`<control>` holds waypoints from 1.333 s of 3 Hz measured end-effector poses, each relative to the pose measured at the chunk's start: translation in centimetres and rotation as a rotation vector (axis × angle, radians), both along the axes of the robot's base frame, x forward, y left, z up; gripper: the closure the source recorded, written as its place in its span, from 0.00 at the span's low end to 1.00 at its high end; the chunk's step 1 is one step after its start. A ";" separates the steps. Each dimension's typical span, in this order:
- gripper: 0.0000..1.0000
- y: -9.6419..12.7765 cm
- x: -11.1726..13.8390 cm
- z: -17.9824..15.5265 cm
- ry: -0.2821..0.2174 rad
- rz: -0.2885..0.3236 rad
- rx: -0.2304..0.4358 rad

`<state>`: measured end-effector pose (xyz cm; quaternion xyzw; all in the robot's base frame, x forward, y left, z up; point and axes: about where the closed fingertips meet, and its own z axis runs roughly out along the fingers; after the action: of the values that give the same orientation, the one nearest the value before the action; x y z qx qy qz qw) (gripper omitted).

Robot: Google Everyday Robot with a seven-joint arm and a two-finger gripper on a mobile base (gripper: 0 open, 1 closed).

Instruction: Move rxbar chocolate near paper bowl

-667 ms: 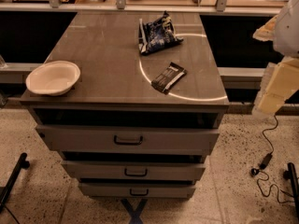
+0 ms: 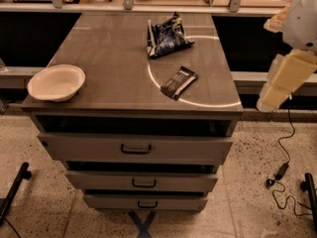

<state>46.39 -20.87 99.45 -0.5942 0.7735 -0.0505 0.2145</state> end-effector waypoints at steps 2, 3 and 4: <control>0.00 1.7 6.4 2.4 -0.099 -0.105 0.115; 0.00 0.9 6.7 2.2 -0.100 -0.151 0.138; 0.00 0.6 9.5 0.7 -0.097 -0.339 0.125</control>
Offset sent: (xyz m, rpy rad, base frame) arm 0.0470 0.0084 0.0110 0.0536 -0.0762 -0.0312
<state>55.87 -20.23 100.14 -0.4377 0.8530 -0.0666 0.2764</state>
